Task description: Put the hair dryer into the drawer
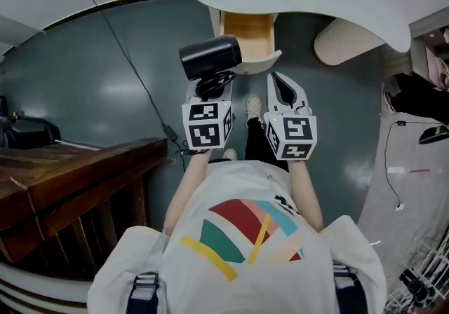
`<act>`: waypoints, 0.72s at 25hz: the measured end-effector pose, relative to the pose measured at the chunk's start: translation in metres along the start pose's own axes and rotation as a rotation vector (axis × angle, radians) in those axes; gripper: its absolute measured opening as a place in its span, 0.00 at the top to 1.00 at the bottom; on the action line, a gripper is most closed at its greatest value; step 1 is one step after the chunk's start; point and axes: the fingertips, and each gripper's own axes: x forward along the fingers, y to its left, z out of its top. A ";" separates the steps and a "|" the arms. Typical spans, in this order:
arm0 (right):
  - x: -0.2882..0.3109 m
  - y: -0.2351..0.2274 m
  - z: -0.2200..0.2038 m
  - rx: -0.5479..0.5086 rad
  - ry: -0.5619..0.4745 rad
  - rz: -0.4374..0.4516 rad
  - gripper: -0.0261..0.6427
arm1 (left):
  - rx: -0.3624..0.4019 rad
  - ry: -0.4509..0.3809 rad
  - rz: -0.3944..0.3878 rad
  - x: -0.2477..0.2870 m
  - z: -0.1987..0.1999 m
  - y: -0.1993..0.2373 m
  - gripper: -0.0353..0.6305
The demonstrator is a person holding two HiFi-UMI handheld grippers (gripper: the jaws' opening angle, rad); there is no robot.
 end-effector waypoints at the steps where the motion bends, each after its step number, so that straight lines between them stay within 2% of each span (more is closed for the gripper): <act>1: 0.006 -0.006 0.002 0.001 0.004 0.002 0.95 | -0.001 0.004 0.001 0.007 0.004 -0.002 0.70; 9: 0.057 -0.051 0.028 -0.010 0.020 0.063 0.95 | -0.017 0.025 0.025 0.065 0.041 -0.013 0.70; 18: 0.120 -0.094 0.045 -0.018 0.055 0.162 0.95 | -0.034 0.009 0.066 0.129 0.082 -0.016 0.70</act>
